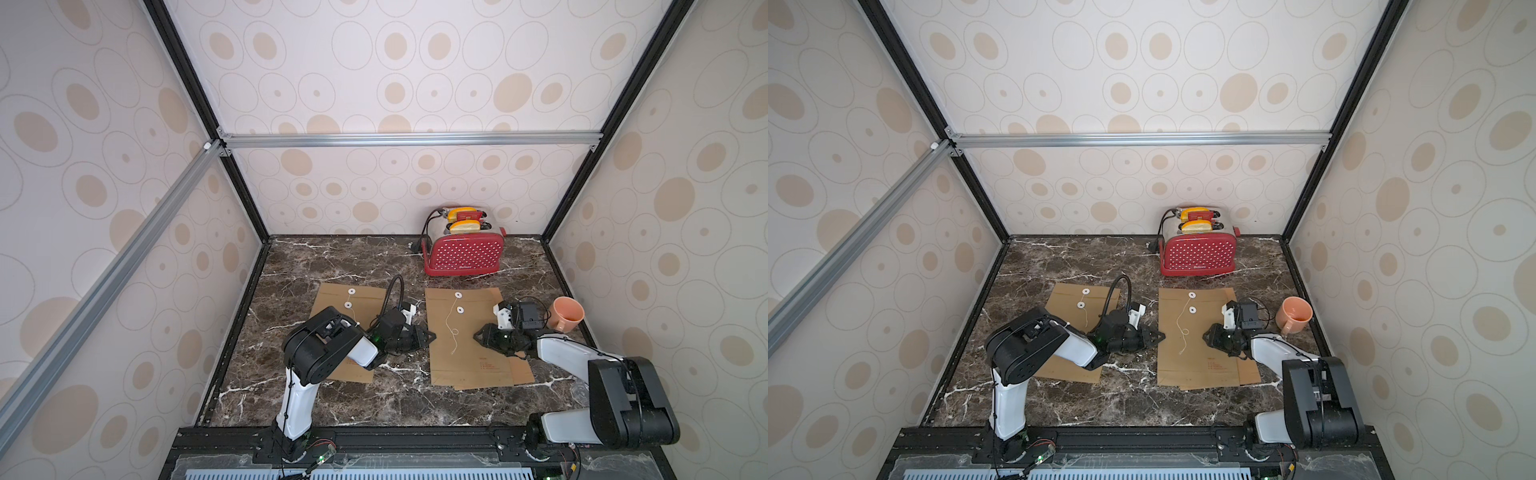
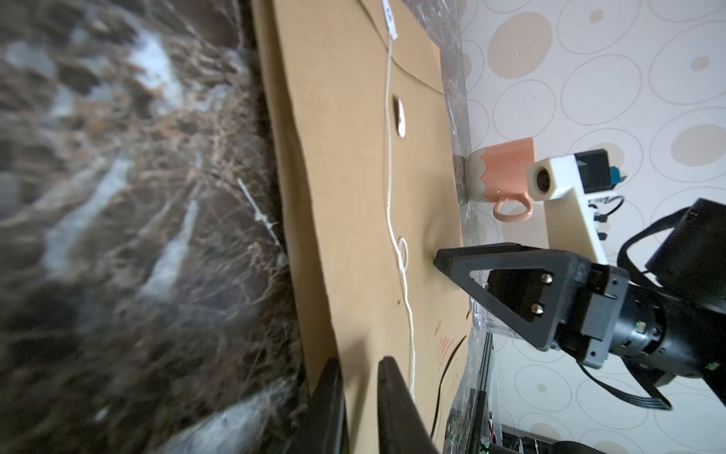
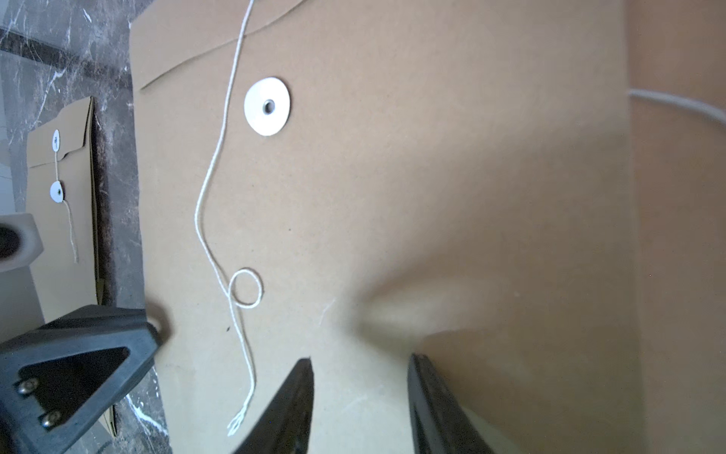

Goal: Close the mouth of the file bag
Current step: Pick up the file bag from the file bag.

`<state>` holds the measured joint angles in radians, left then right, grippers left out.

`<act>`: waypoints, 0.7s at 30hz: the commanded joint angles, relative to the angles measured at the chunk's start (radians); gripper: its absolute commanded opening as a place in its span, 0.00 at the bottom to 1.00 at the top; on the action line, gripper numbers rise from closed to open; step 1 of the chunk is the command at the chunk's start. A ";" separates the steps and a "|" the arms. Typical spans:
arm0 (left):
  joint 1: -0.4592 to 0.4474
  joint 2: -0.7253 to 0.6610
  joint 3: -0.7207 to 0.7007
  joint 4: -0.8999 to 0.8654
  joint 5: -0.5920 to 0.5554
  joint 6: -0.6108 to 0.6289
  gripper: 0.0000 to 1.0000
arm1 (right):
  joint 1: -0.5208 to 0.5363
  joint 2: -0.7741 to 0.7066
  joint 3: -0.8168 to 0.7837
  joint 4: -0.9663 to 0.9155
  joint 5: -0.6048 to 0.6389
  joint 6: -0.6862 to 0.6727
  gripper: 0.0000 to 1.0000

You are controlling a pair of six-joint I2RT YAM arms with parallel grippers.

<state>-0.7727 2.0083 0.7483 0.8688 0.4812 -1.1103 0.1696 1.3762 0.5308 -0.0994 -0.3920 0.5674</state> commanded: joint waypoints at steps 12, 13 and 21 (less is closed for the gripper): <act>-0.019 -0.283 -0.013 -0.186 -0.036 0.191 0.00 | -0.081 -0.260 -0.017 -0.162 -0.009 -0.021 0.48; -0.019 -0.313 -0.012 -0.216 -0.038 0.213 0.00 | -0.089 -0.277 -0.015 -0.164 -0.020 -0.026 0.49; -0.011 -0.468 -0.006 -0.400 -0.044 0.350 0.00 | -0.159 -0.458 -0.002 -0.131 -0.103 -0.029 0.52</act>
<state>-0.7826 1.5700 0.7223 0.5728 0.4435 -0.8536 0.0288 0.9649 0.5140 -0.2283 -0.4561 0.5529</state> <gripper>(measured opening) 0.041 0.517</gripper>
